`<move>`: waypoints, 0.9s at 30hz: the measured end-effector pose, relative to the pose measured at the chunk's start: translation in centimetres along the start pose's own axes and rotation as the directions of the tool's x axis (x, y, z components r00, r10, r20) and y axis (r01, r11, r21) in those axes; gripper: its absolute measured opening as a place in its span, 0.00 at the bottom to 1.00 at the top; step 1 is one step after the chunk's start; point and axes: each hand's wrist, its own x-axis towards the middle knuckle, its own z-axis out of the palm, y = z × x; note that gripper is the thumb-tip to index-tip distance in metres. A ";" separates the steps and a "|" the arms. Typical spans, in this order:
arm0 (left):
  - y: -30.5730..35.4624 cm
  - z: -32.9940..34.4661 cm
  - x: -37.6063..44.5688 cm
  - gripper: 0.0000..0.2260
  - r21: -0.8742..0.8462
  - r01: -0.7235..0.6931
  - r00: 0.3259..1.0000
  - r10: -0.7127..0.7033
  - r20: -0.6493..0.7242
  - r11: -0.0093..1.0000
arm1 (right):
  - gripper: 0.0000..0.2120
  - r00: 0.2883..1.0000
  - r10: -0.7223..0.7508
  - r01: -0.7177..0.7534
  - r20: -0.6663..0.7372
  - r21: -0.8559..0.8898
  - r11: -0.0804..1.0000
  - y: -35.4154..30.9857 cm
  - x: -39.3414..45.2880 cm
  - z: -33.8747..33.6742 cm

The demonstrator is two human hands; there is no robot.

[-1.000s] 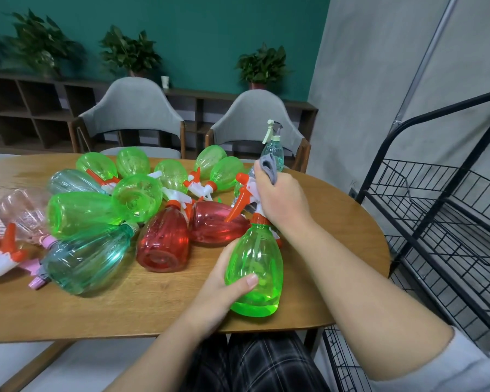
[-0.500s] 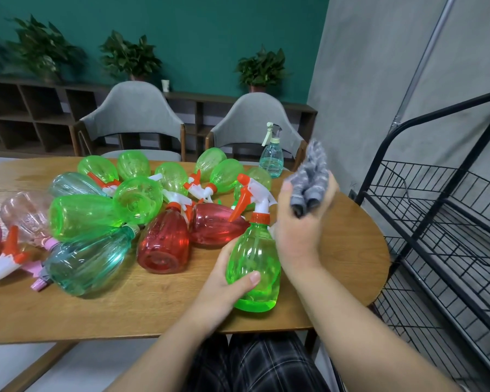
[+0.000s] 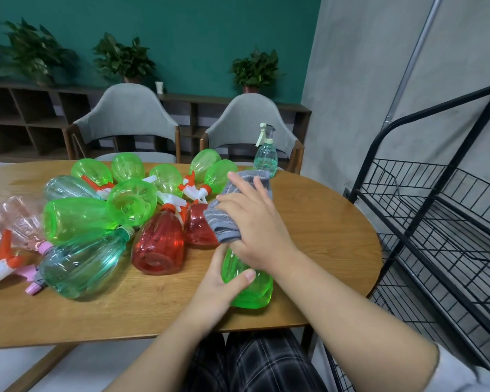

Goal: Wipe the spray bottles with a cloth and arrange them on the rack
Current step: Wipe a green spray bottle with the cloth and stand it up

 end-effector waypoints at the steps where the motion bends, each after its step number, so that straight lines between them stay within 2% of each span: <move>1: 0.0 0.0 0.0 0.34 0.006 0.000 1.000 0.000 0.000 1.000 | 0.22 1.000 -0.012 0.012 -0.005 -0.008 1.000 -0.1 -0.2 0.2; 5: -0.1 0.0 0.0 0.35 -0.013 0.018 0.999 -0.019 -0.028 1.000 | 0.18 0.997 -0.047 0.049 -0.068 0.027 0.998 -0.7 -0.7 0.4; 7: -0.1 0.1 0.0 0.36 -0.013 0.013 1.000 -0.014 -0.028 1.000 | 0.14 0.994 -0.013 0.030 -0.105 0.162 0.986 -1.0 -0.7 0.3; 8: 0.0 0.1 0.0 0.37 -0.020 0.016 1.000 -0.017 -0.022 1.000 | 0.12 0.991 0.032 0.009 -0.132 0.297 0.955 -1.5 -0.8 0.0; 9: 0.1 0.2 0.1 0.39 -0.040 0.025 0.999 -0.026 -0.023 0.999 | 0.09 0.981 0.115 -0.028 -0.156 0.475 0.880 -2.1 -1.0 -0.5; 10: 0.1 0.2 0.1 0.41 -0.064 0.044 0.999 -0.046 -0.025 0.997 | 0.07 0.956 0.246 -0.078 -0.157 0.673 0.735 -2.8 -1.2 -1.1; 11: 0.3 0.3 0.0 0.43 -0.090 0.064 0.998 -0.066 -0.021 0.994 | 0.09 0.916 0.386 -0.126 -0.111 0.834 0.537 -3.5 -1.3 -1.8; 12: 0.4 0.3 0.0 0.42 -0.111 0.074 0.997 -0.077 -0.017 0.991 | 0.12 0.858 0.511 -0.157 -0.051 0.922 0.355 -3.9 -1.4 -2.3; 13: 0.5 0.3 0.0 0.39 -0.128 0.076 0.997 -0.079 -0.021 0.989 | 0.13 0.792 0.610 -0.177 -0.014 0.951 0.253 -4.0 -1.6 -2.8; 14: 0.6 0.3 -0.1 0.36 -0.136 0.075 0.997 -0.079 -0.020 0.988 | 0.14 0.736 0.677 -0.217 -0.005 0.946 0.243 -3.7 -1.7 -3.0; 16: 0.8 0.4 -0.3 0.35 -0.125 0.079 0.996 -0.083 -0.033 0.989 | 0.12 0.672 0.740 -0.360 -0.027 0.861 0.359 -2.1 -1.6 -3.1; 18: 0.7 0.4 -0.3 0.37 -0.089 0.080 0.995 -0.084 -0.048 0.993 | 0.07 0.684 0.729 -0.533 0.014 0.692 0.487 -0.4 -1.7 -2.8; 20: 0.7 0.5 -0.3 0.37 -0.072 0.080 0.996 -0.083 -0.038 0.994 | 0.10 0.705 0.695 -0.637 0.140 0.555 0.535 0.7 -1.9 -2.1; 23: 0.9 0.9 -0.1 0.36 -0.082 0.083 0.996 -0.084 -0.015 0.993 | 0.18 0.700 0.667 -0.689 0.257 0.492 0.533 1.5 -1.6 -2.0; 27: 1.9 0.7 0.7 0.34 -0.022 0.028 1.000 -0.028 0.014 0.999 | 0.16 0.658 0.663 -0.732 0.356 0.507 0.454 2.9 -0.5 -2.6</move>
